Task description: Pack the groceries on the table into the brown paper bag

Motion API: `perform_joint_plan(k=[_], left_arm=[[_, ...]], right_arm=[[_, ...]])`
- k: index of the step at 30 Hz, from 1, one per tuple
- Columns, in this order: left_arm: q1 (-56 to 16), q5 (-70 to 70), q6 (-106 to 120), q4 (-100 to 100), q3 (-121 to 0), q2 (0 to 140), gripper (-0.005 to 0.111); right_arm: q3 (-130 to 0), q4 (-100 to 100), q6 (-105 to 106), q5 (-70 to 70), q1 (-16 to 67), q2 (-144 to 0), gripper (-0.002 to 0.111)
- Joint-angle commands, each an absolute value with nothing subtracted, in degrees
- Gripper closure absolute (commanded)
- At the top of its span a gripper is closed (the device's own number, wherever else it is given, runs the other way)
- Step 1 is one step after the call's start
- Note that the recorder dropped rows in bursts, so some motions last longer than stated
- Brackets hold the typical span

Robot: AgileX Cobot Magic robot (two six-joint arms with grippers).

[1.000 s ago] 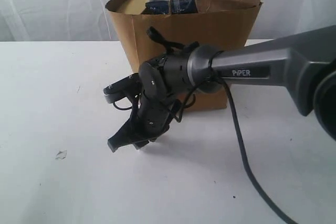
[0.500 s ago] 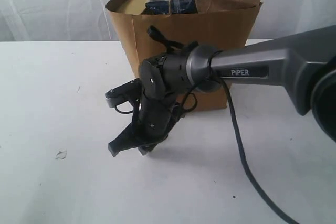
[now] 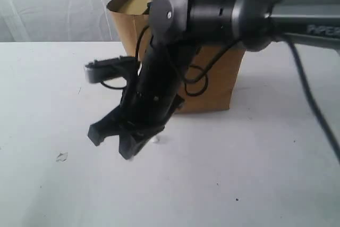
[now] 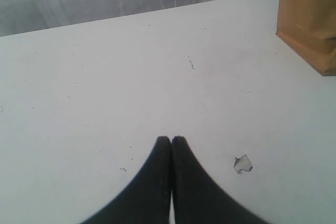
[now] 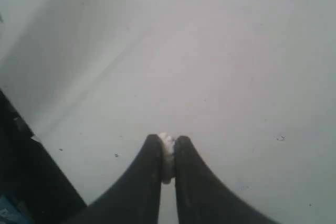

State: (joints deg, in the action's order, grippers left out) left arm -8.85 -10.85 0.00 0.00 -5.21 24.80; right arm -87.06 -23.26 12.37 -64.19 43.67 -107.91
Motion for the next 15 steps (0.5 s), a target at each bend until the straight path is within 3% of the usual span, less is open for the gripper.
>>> perform_joint_plan(k=[1, 8, 15], left_arm=[[-8.7, -11.1, 0.0, 0.0, -4.8, 24.4, 0.107], [-8.7, -11.1, 0.0, 0.0, -4.8, 24.4, 0.107], [-8.7, -11.1, 0.0, 0.0, -4.8, 24.4, 0.107]], right_arm=[[-90.3, -28.0, 13.4, -66.1, 43.4, -100.4, 0.108], [-95.9, -45.4, 26.6, -61.9, 43.4, -91.0, 0.108], [-98.7, -45.3, 35.9, -44.1, 43.4, -84.2, 0.108]])
